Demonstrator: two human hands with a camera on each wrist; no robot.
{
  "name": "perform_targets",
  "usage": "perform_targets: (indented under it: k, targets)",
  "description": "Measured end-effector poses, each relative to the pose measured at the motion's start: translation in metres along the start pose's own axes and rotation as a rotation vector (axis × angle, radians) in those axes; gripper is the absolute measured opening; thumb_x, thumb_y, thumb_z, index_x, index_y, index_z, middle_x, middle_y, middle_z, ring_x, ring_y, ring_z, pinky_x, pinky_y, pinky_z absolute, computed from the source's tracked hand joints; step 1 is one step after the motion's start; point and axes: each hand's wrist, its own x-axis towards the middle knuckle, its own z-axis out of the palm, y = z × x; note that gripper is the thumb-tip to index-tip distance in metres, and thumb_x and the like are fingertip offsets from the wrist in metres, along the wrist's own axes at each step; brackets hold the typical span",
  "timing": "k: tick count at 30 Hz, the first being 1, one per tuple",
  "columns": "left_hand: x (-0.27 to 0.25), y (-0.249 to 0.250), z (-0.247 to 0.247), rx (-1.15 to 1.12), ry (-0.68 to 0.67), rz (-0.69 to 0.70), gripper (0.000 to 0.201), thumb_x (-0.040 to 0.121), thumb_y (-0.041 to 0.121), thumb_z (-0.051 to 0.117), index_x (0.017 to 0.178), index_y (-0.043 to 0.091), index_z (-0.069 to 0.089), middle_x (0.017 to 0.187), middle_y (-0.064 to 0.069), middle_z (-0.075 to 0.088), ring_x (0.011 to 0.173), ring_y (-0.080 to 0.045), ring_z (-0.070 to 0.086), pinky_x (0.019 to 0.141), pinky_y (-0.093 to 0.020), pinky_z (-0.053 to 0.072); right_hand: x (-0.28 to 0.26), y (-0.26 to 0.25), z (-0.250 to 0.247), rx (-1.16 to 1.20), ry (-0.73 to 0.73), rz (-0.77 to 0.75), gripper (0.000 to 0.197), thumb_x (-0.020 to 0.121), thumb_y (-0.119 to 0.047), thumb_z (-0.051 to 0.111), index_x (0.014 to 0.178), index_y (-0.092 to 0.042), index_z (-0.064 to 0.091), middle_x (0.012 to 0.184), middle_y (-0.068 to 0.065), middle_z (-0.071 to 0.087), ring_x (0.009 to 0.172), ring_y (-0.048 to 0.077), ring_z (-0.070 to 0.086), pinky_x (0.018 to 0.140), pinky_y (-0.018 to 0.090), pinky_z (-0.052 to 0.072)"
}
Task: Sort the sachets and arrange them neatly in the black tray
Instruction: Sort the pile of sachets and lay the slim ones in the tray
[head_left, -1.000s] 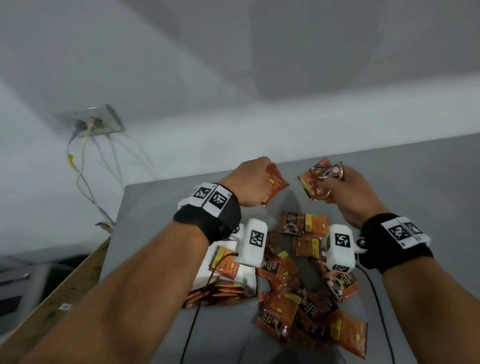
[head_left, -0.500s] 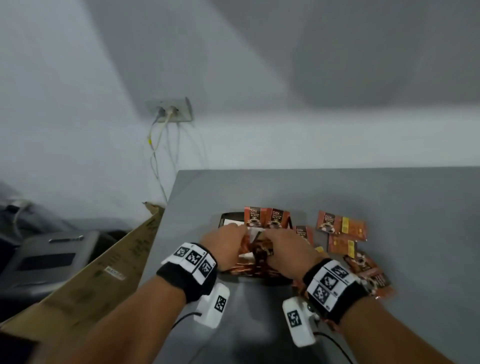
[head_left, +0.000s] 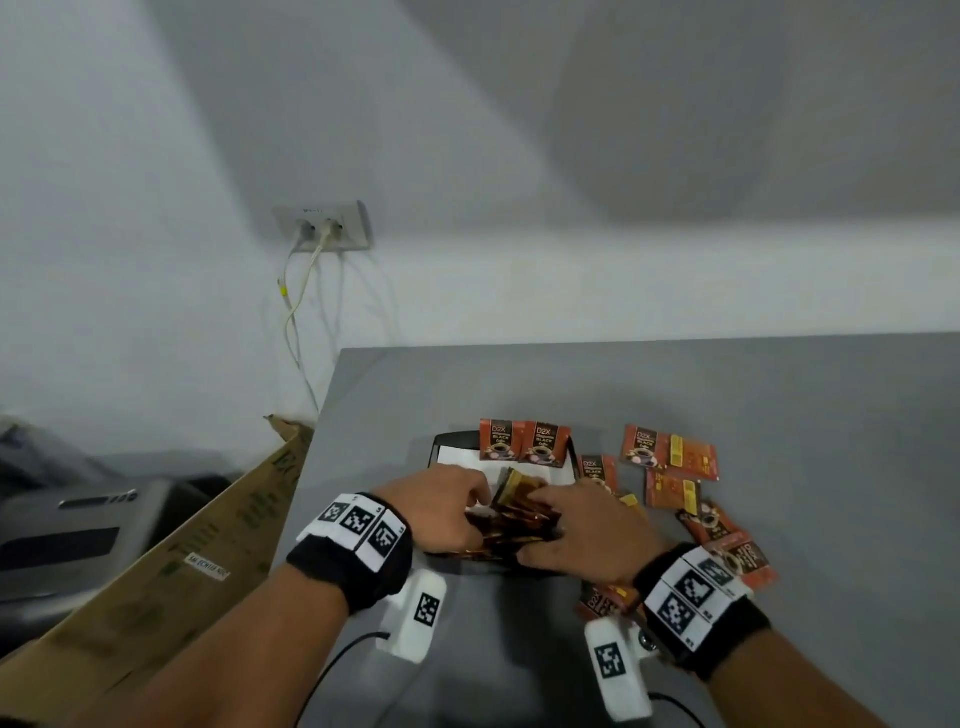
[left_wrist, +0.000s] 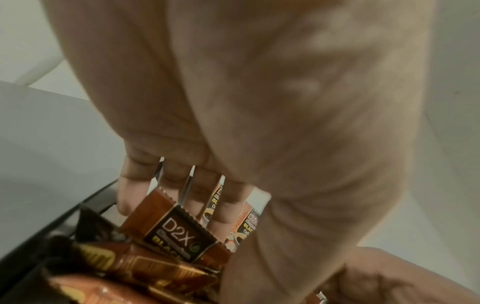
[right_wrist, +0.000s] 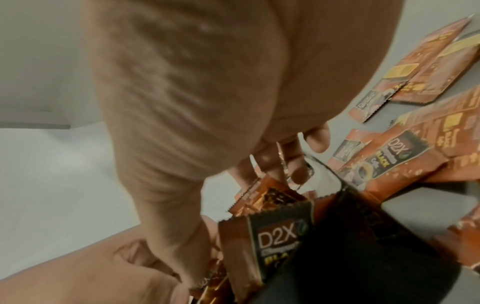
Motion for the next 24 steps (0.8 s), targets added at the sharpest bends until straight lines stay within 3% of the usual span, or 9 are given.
perform_targets:
  k: [6, 11, 13, 15, 18, 20, 22, 24]
  targets:
    - [0.006, 0.001, 0.000, -0.037, 0.049, 0.029, 0.051, 0.078, 0.040, 0.063, 0.127, 0.030, 0.056, 0.126, 0.005, 0.059, 0.112, -0.014, 0.056, 0.095, -0.034, 0.051, 0.001, 0.003, -0.002, 0.065, 0.075, -0.014, 0.049, 0.071, -0.069, 0.066, 0.106, -0.036, 0.066, 0.098, -0.015, 0.066, 0.093, 0.001, 0.060, 0.088, 0.033, 0.053]
    - [0.017, 0.010, -0.004, -0.091, 0.131, 0.082, 0.034, 0.081, 0.045, 0.065, 0.114, 0.038, 0.059, 0.111, 0.017, 0.055, 0.105, -0.008, 0.056, 0.091, -0.030, 0.050, -0.001, 0.007, -0.004, 0.162, 0.115, -0.031, 0.039, 0.078, -0.058, 0.073, 0.107, -0.032, 0.068, 0.103, -0.013, 0.066, 0.095, 0.000, 0.060, 0.085, 0.024, 0.050]
    - [0.019, 0.019, -0.007, -0.124, 0.177, 0.109, 0.026, 0.080, 0.044, 0.063, 0.105, 0.039, 0.060, 0.107, 0.018, 0.058, 0.100, -0.007, 0.057, 0.089, -0.032, 0.052, -0.002, 0.011, -0.006, 0.197, 0.153, -0.023, 0.044, 0.078, -0.064, 0.070, 0.110, -0.033, 0.067, 0.104, -0.014, 0.065, 0.095, 0.001, 0.058, 0.083, 0.023, 0.048]
    - [0.026, 0.034, -0.013, -0.146, 0.224, 0.132, 0.022, 0.084, 0.040, 0.061, 0.105, 0.035, 0.062, 0.105, 0.015, 0.061, 0.096, -0.007, 0.059, 0.086, -0.030, 0.052, -0.002, 0.019, -0.017, 0.230, 0.230, 0.001, 0.036, 0.084, -0.058, 0.068, 0.111, -0.034, 0.066, 0.100, -0.017, 0.063, 0.092, -0.003, 0.057, 0.078, 0.019, 0.045]
    - [0.041, 0.064, -0.024, -0.156, 0.278, 0.155, 0.016, 0.087, 0.028, 0.058, 0.102, 0.028, 0.063, 0.102, 0.010, 0.064, 0.091, -0.011, 0.062, 0.082, -0.032, 0.055, -0.003, 0.042, -0.044, 0.239, 0.381, 0.095, 0.016, 0.092, -0.040, 0.066, 0.107, -0.034, 0.066, 0.098, -0.021, 0.061, 0.092, -0.004, 0.057, 0.075, 0.014, 0.040]
    - [0.055, 0.084, -0.029, -0.121, 0.314, 0.166, 0.015, 0.084, 0.025, 0.058, 0.098, 0.027, 0.063, 0.099, 0.008, 0.065, 0.090, -0.015, 0.064, 0.081, -0.037, 0.056, -0.001, 0.067, -0.059, 0.150, 0.461, 0.205, 0.012, 0.089, -0.033, 0.068, 0.101, -0.031, 0.067, 0.098, -0.014, 0.064, 0.091, 0.007, 0.061, 0.076, 0.014, 0.041]
    - [0.070, 0.106, -0.029, -0.060, 0.296, 0.172, 0.019, 0.083, 0.022, 0.058, 0.101, 0.026, 0.062, 0.101, 0.005, 0.065, 0.093, -0.020, 0.063, 0.084, -0.039, 0.056, -0.001, 0.092, -0.070, 0.060, 0.440, 0.304, 0.010, 0.086, -0.024, 0.069, 0.089, -0.032, 0.064, 0.093, -0.009, 0.065, 0.085, 0.013, 0.061, 0.073, 0.023, 0.044]
    - [0.082, 0.133, -0.028, 0.078, 0.241, 0.199, 0.024, 0.083, 0.019, 0.060, 0.106, 0.024, 0.061, 0.106, -0.001, 0.065, 0.095, -0.025, 0.063, 0.086, -0.040, 0.055, -0.004, 0.110, -0.076, -0.005, 0.352, 0.371, 0.009, 0.085, -0.020, 0.068, 0.090, -0.027, 0.068, 0.094, -0.004, 0.069, 0.081, 0.015, 0.063, 0.073, 0.028, 0.051]
